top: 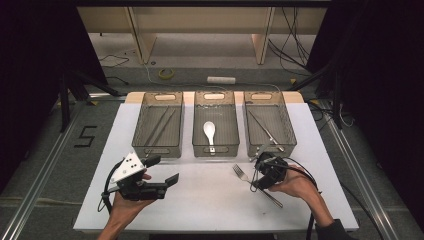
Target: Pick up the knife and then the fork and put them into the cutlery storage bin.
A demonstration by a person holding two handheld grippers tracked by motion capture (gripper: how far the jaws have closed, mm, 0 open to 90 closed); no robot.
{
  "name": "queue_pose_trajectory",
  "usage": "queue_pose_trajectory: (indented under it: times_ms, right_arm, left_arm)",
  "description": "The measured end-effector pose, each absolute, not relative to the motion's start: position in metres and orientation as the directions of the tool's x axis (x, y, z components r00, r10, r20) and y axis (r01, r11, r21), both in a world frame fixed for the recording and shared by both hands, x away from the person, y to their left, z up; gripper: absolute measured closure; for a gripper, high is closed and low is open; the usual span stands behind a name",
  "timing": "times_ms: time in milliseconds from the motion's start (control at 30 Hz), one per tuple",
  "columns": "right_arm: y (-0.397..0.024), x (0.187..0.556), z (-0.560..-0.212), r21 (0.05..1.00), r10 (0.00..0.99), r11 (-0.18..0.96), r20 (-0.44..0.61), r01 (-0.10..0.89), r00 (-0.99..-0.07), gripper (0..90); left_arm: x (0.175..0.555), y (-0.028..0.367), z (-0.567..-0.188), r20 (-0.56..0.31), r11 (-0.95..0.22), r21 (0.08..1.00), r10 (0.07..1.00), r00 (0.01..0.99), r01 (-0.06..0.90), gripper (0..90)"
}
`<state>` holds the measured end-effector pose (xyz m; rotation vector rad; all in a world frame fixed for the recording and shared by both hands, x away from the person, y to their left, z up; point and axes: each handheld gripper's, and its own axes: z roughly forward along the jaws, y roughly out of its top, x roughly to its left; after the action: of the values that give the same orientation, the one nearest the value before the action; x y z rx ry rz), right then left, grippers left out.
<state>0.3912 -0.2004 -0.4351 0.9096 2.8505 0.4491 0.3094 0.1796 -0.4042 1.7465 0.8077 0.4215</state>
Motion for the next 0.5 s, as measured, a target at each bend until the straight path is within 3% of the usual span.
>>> queue_pose_trajectory:
  times_ms: [500]
  right_arm:
    - [-0.2, 0.391, -0.449, 0.246, 0.56, 0.806, -0.022, 0.539, -0.828, 57.8]
  left_arm:
    - [0.309, 0.179, -0.404, -0.115, -0.155, 0.938, 0.702, 0.703, 0.309, 13.8]
